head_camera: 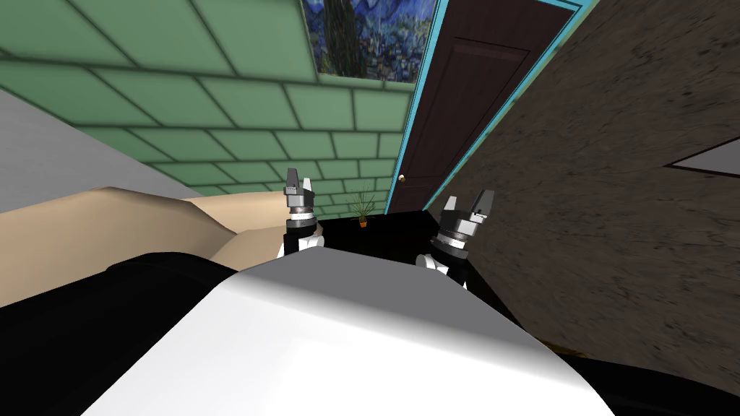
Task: Pull the door open
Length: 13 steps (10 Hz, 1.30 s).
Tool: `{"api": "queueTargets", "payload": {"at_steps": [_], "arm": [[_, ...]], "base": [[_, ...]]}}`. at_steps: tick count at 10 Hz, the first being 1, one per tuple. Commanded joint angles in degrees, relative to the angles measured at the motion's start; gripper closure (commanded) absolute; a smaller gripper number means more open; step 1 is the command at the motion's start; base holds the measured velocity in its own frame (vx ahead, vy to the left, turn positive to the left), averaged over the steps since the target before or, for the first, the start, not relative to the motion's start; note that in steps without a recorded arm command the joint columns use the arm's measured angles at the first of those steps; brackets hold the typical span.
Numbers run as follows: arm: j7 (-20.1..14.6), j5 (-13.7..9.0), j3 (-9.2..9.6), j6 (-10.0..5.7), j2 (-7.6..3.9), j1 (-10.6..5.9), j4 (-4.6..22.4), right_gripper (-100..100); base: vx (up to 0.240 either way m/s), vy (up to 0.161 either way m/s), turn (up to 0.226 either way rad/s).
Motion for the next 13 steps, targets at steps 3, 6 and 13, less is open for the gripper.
{"api": "queueTargets", "payload": {"at_steps": [3,6,13], "arm": [[2.65,1.23,-0.54,-0.59,-1.3,-1.45,3.75,-100],[4.65,2.17,-0.94,-1.03,-2.09,-2.54,6.58,-100],[10.0,4.66,-2.02,-2.22,-3.75,-5.46,14.13,-100]], "base": [[0.042,-0.061,0.013],[0.06,-0.056,0.011],[0.054,-0.061,0.011]]}}
